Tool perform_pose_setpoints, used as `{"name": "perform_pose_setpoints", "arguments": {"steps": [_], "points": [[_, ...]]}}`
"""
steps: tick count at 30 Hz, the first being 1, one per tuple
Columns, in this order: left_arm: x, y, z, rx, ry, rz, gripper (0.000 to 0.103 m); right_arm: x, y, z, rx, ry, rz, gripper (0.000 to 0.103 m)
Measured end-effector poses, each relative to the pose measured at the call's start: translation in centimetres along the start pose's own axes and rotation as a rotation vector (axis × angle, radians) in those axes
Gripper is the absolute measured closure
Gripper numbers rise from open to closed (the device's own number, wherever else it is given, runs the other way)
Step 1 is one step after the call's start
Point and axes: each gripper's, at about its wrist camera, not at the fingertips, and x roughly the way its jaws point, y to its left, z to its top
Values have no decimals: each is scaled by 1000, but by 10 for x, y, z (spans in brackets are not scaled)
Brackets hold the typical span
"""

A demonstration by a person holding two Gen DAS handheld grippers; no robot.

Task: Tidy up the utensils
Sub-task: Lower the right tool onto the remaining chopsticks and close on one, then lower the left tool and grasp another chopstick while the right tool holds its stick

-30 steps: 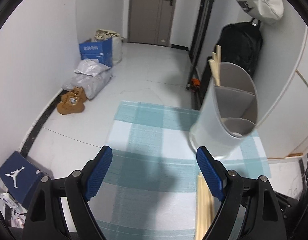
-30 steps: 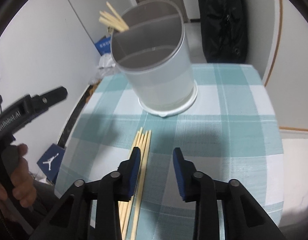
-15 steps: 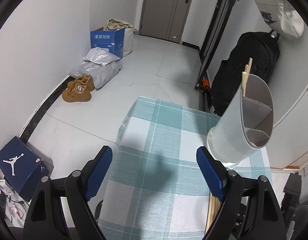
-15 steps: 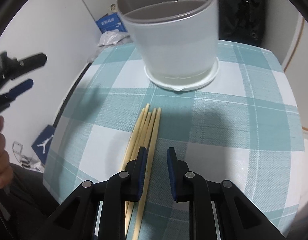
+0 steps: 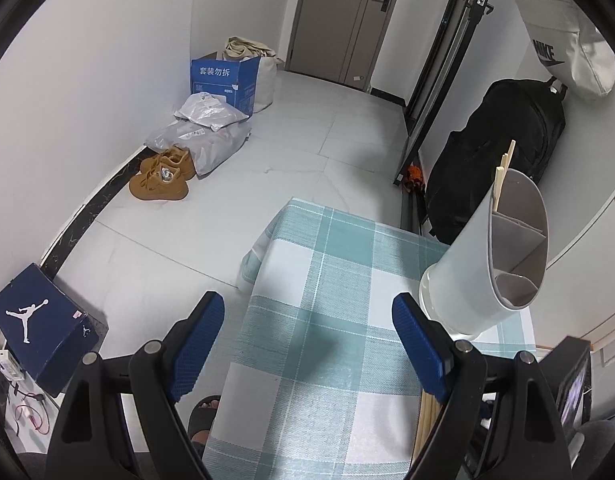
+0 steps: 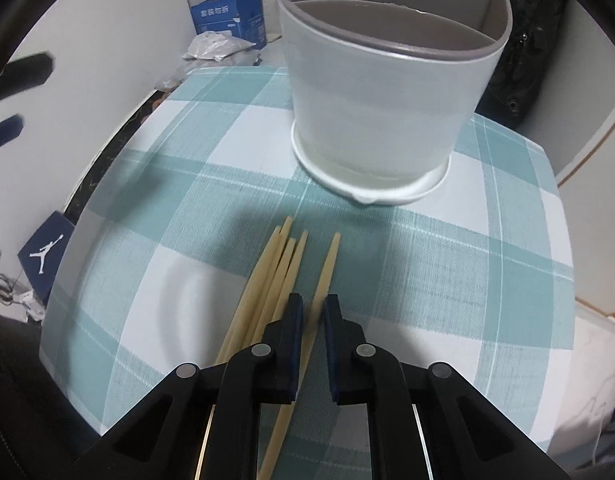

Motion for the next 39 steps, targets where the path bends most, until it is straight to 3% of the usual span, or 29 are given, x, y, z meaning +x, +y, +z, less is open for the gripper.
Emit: {"name": "perform_pose_setpoints", "arguments": {"steps": [12,18,21,27,33,39], "points": [[6,9,2,-10,23,43,20,15,6,28,-23,-1,-19,93],[15,2,-3,25,70,17,20,20,10,34,-16,-15,-12,98],[17,-8,-6,70,83,20,20,11,2,29,18,-21,32,99],[25,-26,-20,149,129,-4,20,-25,-26,19,125,-121,140,99],[38,-51,-43,221,259,-99,20,-54,-66,3,310,-215,256,99],[55,-69,-65,299,360,-66,20,-71,-89,-5,401,-269,293,99]]}}
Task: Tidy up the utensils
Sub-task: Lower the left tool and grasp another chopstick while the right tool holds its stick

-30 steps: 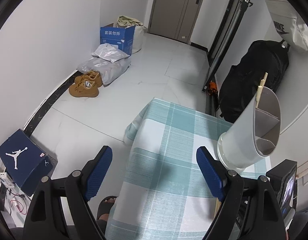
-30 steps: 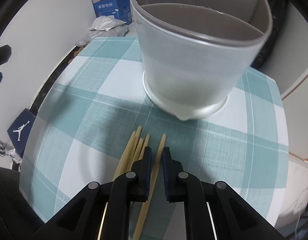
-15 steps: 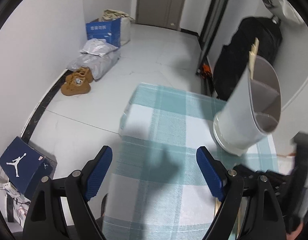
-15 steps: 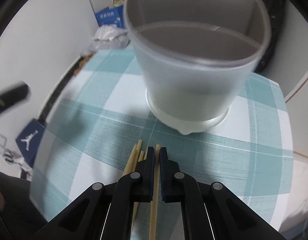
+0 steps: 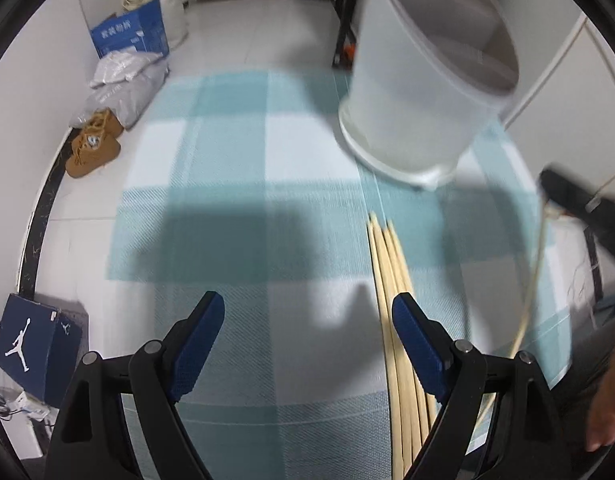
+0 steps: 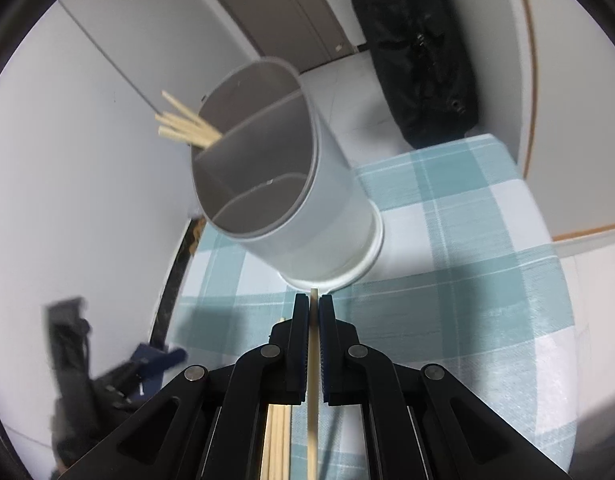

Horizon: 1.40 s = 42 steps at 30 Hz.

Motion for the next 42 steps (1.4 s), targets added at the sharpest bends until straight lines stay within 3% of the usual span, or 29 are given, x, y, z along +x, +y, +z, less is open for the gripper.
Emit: {"name": "perform_pose_setpoints", "arguments": {"steps": [10,19,23,42], "points": [[12,1,-1,-17,50,77,20,-22,1,5,-22,-61,-8,99],[14,-3,1,-48,50,44,20,-29,-9,7,4,-75,14,99],[15,-11,1,-13,42,64,20,-31,-10,7,4,-79,16,99],[16,-4,7,-25,54,75,20,-26,-11,11,14,-65,20,99]]}}
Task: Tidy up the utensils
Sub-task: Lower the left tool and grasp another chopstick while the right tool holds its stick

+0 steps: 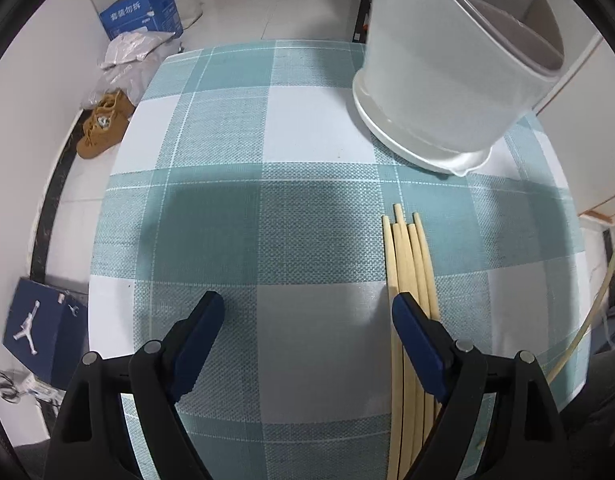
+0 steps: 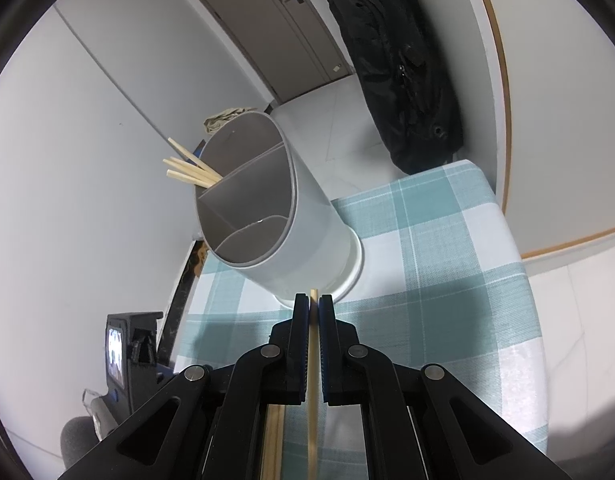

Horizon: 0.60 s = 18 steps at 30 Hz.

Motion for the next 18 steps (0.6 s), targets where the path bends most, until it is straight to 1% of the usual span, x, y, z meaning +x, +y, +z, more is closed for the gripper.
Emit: {"name": "perform_pose_setpoints", "arguments": {"steps": [1,4,8,12,13,14,15,16,17,18], "points": [[1,-4,-1,16,5,-2,20,0,0,0,0,0,0,99],[2,-13,-2,65,1,29,20,1,1,1,-3,1,0,99],[2,-10,2,54,8,25,20,3,0,1,-2,6,0,99],[2,-15,6,87,-18,53,20,4,-1,3,1,11,-3,99],[2,-17,7,95,-23,55,25,4,-2,3,2,11,-3,99],[1,-18,7,102,-27,47,35,4,-2,3,2,12,-2,99],[0,-21,9,111,-25,23,41,4,-2,4,2,12,-2,99],[0,-23,11,117,-19,3,54,4,-1,4,1,12,-3,99],[-1,-25,13,128,-14,-2,63,4,-2,5,0,12,-3,99],[-2,-27,13,140,-12,-5,67,5,-2,5,-2,16,-4,99]]}}
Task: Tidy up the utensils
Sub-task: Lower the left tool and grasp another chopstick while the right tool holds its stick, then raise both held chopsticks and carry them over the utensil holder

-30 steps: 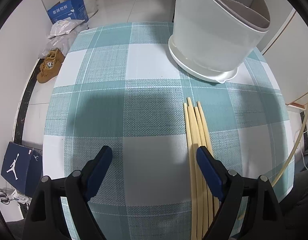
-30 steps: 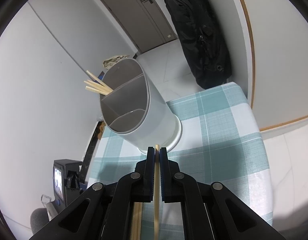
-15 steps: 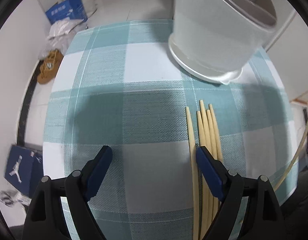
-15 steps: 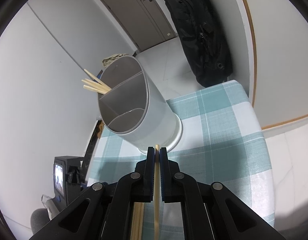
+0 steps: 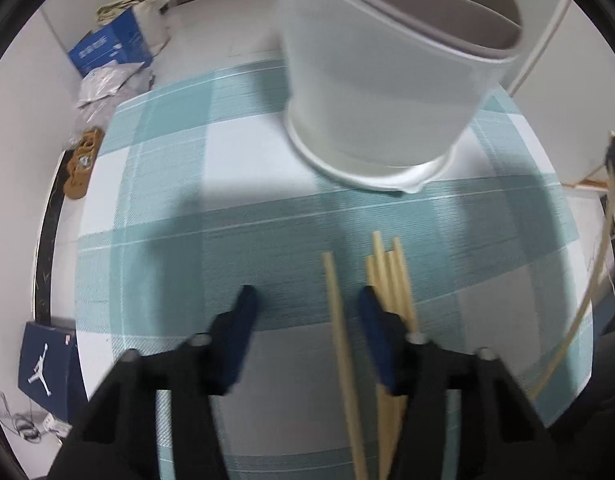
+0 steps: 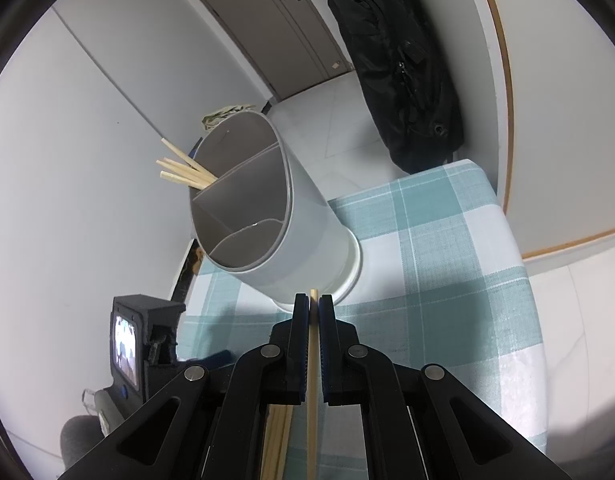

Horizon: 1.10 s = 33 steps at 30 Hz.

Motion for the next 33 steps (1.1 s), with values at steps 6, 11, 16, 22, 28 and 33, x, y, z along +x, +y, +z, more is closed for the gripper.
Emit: {"name": "perform_pose_setpoints", "arguments": {"steps": [6,11,16,22,28,33], "points": [[1,-10,6,39,10,-27,98,5,-3,3,1,5,-6,99],[2,-13,8,62,-5,-1,101,7,-7,5,8,8,-16,99],[2,-5,12,18,-5,-40,102,6,-7,7,10,0,-26,99],[-19,-1,10,-13,-90,-131,102,-2,-2,4,-6,-31,-29,99],[-43,1,-1,-60,-177,-166,102,-11,7,-1,-40,-64,-34,99],[-75,8,-9,-86,-315,-182,102,-19,13,-6,-62,-88,-32,99]]}}
